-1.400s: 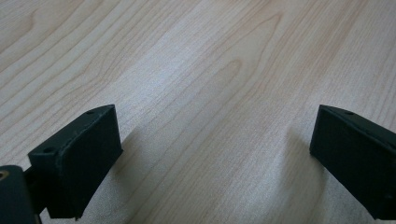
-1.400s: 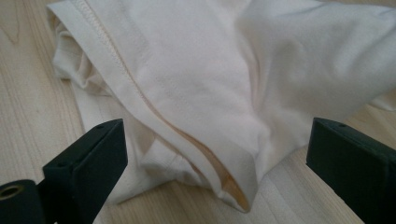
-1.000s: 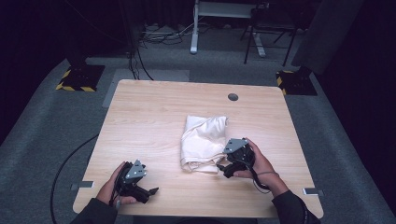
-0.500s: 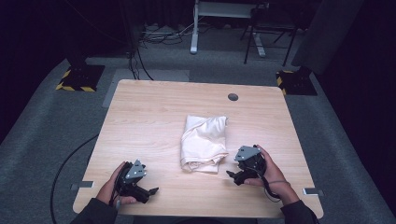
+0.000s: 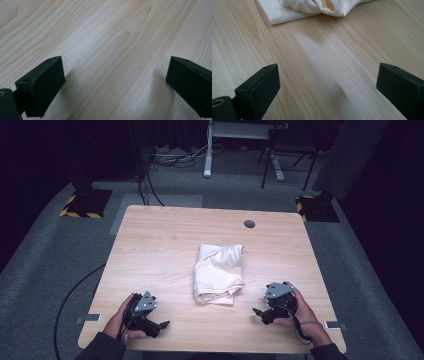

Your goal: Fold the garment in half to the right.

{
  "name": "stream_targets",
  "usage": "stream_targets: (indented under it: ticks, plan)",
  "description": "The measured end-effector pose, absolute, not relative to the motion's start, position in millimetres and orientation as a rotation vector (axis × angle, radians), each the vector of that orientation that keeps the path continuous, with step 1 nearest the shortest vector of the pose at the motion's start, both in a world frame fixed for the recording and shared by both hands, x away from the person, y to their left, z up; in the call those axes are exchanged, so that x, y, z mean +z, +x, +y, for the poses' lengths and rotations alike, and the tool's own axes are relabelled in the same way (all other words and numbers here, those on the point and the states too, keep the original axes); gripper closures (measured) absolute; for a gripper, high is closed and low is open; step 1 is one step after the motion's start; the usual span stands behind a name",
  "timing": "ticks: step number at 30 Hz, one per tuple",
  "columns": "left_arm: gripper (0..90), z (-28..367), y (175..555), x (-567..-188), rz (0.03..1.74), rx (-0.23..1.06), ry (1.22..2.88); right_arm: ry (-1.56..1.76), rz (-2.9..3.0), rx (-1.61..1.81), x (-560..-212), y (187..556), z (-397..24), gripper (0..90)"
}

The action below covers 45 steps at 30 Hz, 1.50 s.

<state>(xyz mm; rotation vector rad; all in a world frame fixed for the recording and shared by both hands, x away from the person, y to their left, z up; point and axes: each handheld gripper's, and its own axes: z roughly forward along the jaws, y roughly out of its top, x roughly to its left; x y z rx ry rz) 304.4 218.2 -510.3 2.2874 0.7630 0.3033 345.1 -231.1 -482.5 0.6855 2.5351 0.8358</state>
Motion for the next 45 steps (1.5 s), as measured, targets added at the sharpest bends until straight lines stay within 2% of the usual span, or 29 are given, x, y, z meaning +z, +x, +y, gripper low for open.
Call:
stream_targets:
  ticks: [22,45]
  plan:
    - [2.0,218,304,-510,0.763,0.303,2.288,0.879,2.479,0.971,-502,323,-283,4.1]
    - [2.0,218,304,-510,0.763,0.304,2.288,1.071,2.41,1.003,-512,313,-313,0.6]
